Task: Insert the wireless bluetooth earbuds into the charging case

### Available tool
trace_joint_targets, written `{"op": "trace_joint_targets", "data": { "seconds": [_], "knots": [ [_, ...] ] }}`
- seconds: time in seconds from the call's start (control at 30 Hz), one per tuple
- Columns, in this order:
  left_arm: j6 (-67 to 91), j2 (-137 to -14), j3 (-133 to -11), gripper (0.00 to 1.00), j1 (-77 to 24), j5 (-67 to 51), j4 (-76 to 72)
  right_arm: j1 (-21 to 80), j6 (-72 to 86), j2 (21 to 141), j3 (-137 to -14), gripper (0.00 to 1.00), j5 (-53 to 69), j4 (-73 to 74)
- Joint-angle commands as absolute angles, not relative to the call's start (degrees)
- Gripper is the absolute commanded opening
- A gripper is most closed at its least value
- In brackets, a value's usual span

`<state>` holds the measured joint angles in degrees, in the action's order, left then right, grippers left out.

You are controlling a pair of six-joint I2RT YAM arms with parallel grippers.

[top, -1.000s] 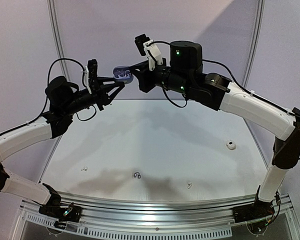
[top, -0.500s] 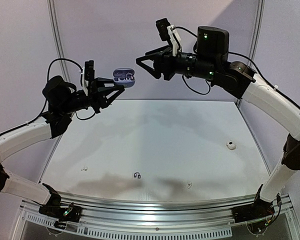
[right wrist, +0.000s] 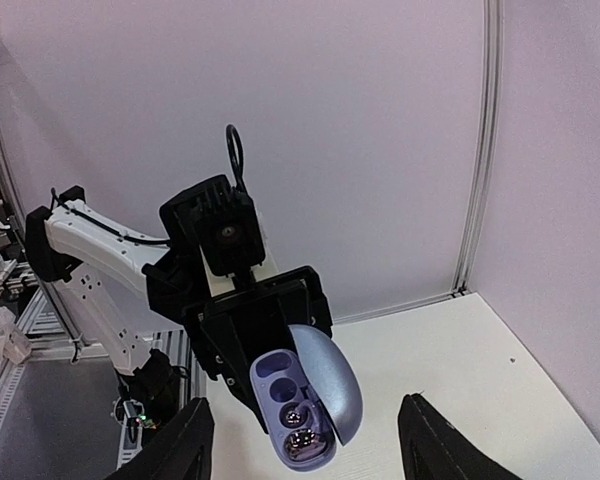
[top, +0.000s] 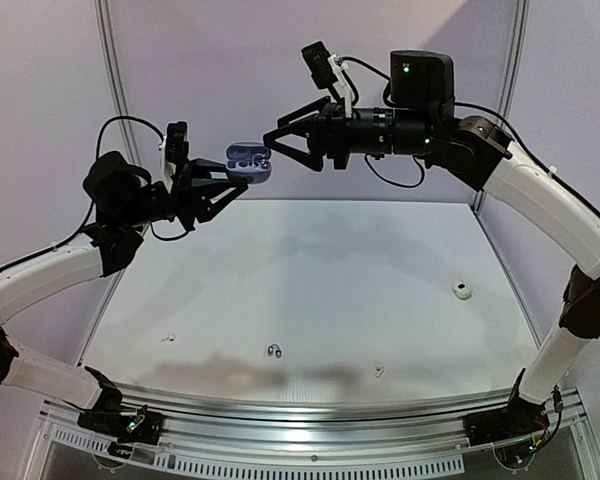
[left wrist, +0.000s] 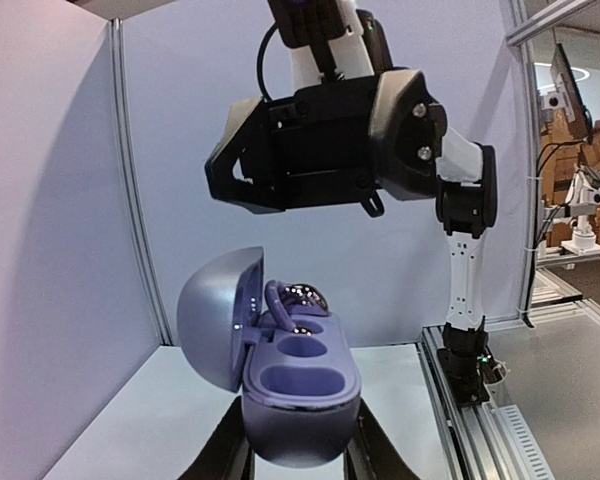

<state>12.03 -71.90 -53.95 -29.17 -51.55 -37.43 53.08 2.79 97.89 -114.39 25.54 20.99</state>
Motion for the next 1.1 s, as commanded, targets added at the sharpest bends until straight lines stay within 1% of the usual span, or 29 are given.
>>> {"op": "trace_joint_targets", "data": {
  "seconds": [0.0,0.07,0.1,0.13,0.23,0.3,0.37,0.43,0.53,0.63,0.83,1.0,1.07],
  "knots": [
    [13.61,-70.93,-53.44,0.00,-28.82,-54.10,-39.36,52.13,3.77,99.37,-115.41,0.61,26.97,22.66],
    [13.95,-70.93,-53.44,0.00,-28.89,-54.34,-39.69,51.88,4.55,99.89,-115.44,0.60,27.49,22.27],
    [14.16,-70.93,-53.44,0.00,-28.84,-54.34,-39.84,51.85,4.76,100.03,-115.48,0.63,27.77,22.20],
    [14.34,-70.88,-53.36,0.00,-28.84,-54.18,-40.02,51.85,4.77,100.16,-115.48,0.67,27.98,22.22],
    [14.98,-70.68,-53.11,0.00,-28.75,-52.91,-40.56,51.80,4.50,100.28,-115.12,0.87,28.73,22.94],
    [16.40,-70.73,-53.00,0.00,-28.66,-52.17,-41.64,51.81,4.17,100.20,-114.72,0.94,29.79,23.27],
    [17.99,-70.82,-53.00,0.00,-28.65,-52.12,-43.15,51.84,3.97,100.28,-113.93,0.97,30.52,23.03],
    [18.87,-70.84,-53.00,0.00,-28.65,-52.31,-44.15,51.79,3.87,100.08,-112.96,0.97,30.47,22.04],
    [17.80,-70.72,-52.92,0.00,-28.65,-52.80,-43.29,51.83,4.10,99.27,-111.92,0.91,28.85,19.58],
    [16.36,-70.41,-52.91,0.00,-28.57,-52.15,-42.28,51.81,4.63,97.63,-110.78,0.82,25.32,17.61],
    [13.57,-70.32,-53.32,0.00,-28.48,-50.98,-40.54,51.85,6.42,94.49,-110.39,0.55,20.73,16.96],
    [8.61,-70.49,-53.57,0.00,-28.10,-50.72,-37.13,51.85,7.19,93.51,-110.46,0.41,20.65,19.07],
    [6.39,-70.44,-53.73,0.00,-28.04,-50.64,-35.45,51.83,7.27,93.75,-110.60,0.37,21.69,19.91]
  ]
}}
